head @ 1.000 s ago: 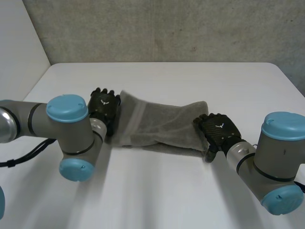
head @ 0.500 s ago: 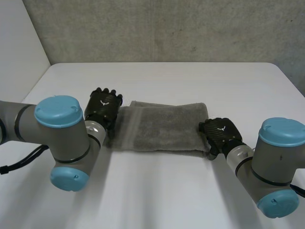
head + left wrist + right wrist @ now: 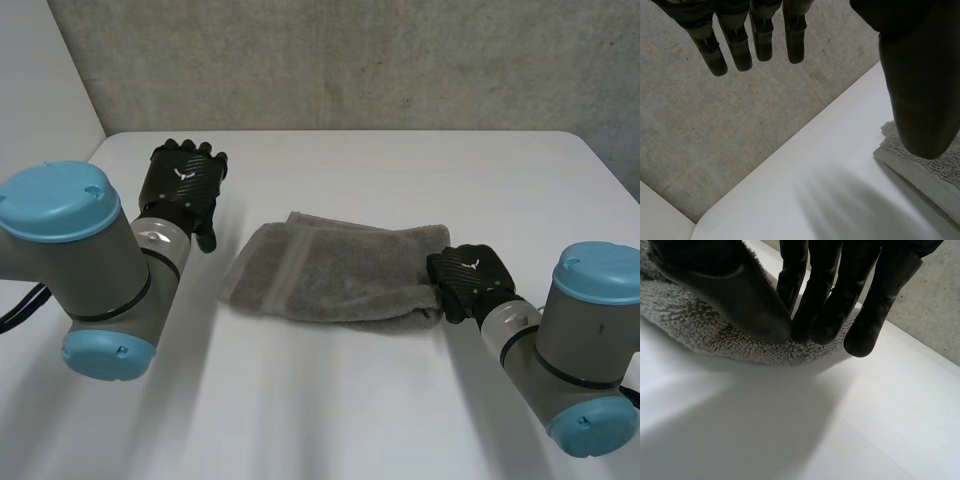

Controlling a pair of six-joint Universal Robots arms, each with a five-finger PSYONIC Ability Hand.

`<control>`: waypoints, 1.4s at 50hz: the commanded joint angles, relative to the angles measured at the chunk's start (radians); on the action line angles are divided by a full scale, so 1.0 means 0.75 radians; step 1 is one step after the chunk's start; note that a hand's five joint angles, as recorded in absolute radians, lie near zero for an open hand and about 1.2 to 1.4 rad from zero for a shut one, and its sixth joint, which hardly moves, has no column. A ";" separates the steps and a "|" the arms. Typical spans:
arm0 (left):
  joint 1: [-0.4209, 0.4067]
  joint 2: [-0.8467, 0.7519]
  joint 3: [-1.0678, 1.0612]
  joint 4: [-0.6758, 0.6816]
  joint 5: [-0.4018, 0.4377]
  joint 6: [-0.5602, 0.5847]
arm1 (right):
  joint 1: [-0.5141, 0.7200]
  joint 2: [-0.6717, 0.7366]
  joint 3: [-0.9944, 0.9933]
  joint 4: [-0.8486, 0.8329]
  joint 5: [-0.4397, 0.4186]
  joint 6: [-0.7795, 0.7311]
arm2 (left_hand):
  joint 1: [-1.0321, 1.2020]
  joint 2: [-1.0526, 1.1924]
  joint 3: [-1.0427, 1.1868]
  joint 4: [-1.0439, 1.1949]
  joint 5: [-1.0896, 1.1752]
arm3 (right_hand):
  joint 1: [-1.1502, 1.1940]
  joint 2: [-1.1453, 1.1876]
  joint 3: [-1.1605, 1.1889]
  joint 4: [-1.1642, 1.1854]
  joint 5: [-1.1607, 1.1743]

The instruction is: Fold the towel.

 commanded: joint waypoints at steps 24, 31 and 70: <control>0.026 0.113 -0.065 0.002 0.028 -0.004 | 0.207 0.006 -0.501 0.260 -0.241 0.012 | -0.064 -0.059 -0.063 -0.075 -0.032 | 0.151 0.122 0.101 0.088 0.081; 0.036 0.113 -0.061 0.002 0.030 -0.065 | 0.375 0.256 -0.763 0.323 -0.235 0.016 | -0.071 -0.067 -0.071 -0.083 -0.040 | 0.151 0.122 0.101 0.088 0.081; 0.034 0.116 -0.016 0.000 0.028 -0.125 | 0.541 0.600 -1.219 0.352 -0.100 0.337 | -0.071 -0.067 -0.071 -0.083 -0.040 | 0.151 0.122 0.101 0.088 0.081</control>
